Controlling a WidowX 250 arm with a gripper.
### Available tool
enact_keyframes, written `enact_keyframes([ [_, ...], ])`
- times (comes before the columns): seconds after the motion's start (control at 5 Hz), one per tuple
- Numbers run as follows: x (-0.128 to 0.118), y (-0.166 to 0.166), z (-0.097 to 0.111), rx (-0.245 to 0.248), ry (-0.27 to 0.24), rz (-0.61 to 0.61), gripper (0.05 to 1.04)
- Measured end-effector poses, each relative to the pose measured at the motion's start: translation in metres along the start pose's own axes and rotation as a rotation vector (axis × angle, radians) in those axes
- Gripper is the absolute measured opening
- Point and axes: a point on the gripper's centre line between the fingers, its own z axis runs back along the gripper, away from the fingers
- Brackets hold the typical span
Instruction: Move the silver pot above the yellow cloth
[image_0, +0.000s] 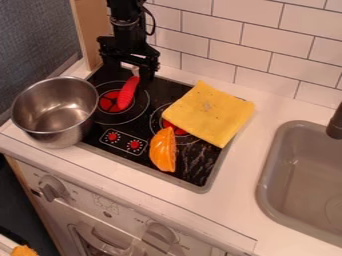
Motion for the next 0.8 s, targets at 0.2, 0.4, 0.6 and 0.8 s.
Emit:
enact_keyframes([
  [0.2, -0.004, -0.003, -0.011, -0.012, 0.029, 0.000, 1.000],
  [0.4, -0.006, -0.010, -0.006, -0.059, 0.032, 0.010, 1.000],
  [0.6, -0.010, -0.023, 0.031, -0.093, -0.055, 0.001, 1.000],
  [0.8, -0.031, -0.032, 0.060, -0.108, -0.123, -0.028, 1.000],
])
